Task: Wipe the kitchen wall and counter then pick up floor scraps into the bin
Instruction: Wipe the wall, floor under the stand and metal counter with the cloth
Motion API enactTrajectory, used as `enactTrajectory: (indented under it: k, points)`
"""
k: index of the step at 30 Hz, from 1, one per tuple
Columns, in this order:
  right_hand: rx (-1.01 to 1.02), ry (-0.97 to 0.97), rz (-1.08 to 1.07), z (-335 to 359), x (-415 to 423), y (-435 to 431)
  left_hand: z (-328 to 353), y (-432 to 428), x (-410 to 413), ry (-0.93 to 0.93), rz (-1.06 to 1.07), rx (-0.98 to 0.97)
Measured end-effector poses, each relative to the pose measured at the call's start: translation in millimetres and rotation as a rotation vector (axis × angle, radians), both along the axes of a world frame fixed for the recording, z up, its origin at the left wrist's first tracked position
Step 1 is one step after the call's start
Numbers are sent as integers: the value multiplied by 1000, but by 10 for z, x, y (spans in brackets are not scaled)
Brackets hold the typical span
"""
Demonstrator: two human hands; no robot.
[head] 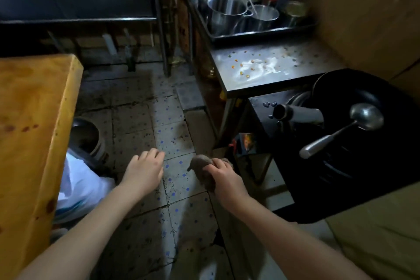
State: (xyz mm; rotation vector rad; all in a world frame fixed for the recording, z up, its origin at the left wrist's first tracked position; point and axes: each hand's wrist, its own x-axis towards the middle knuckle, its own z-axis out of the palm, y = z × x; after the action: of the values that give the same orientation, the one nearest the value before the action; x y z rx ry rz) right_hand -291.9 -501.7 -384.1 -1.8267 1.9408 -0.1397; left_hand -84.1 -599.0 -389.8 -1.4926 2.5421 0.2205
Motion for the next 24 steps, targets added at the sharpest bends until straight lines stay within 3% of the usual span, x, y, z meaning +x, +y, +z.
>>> enactTrajectory:
  k: [12,24]
  points:
    - [-196,42,-330,401,-734,401,157,-115,-1014,58,-218,82]
    - [-143,74,-782,172,-1346,1026,87,-72,-1972,2,-566,82]
